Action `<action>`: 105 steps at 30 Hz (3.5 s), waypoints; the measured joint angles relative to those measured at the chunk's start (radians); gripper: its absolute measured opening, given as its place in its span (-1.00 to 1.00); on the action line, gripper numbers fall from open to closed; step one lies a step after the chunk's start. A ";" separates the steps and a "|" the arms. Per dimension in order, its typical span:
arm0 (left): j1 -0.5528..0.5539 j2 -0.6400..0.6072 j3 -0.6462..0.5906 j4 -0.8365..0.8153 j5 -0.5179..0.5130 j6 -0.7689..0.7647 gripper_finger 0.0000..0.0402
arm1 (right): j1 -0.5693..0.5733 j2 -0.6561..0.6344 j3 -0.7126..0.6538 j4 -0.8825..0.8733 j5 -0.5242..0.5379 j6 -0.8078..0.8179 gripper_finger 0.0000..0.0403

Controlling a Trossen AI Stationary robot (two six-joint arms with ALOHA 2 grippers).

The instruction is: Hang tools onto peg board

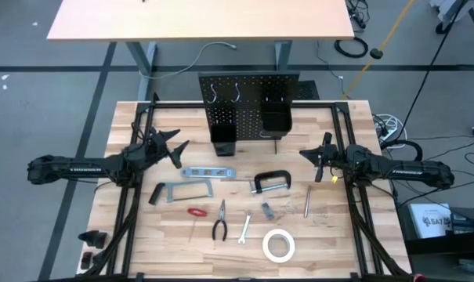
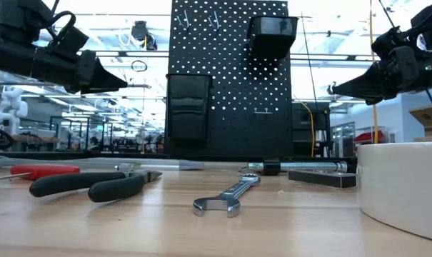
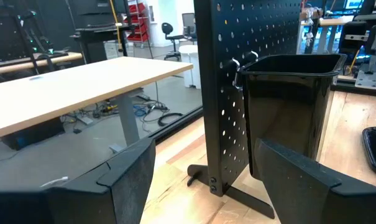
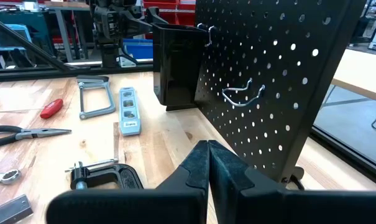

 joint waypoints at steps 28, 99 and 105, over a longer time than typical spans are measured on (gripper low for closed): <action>0.000 0.000 0.000 0.000 0.000 0.000 0.39 | 0.000 0.000 0.000 0.000 0.000 0.000 -1.00; 0.000 0.002 0.000 -0.004 0.223 -0.552 0.39 | 0.000 0.000 0.000 0.084 -0.002 0.270 -1.00; -0.001 0.002 0.000 -0.001 0.294 -0.544 0.39 | 0.000 0.000 0.000 0.107 0.000 0.270 -1.00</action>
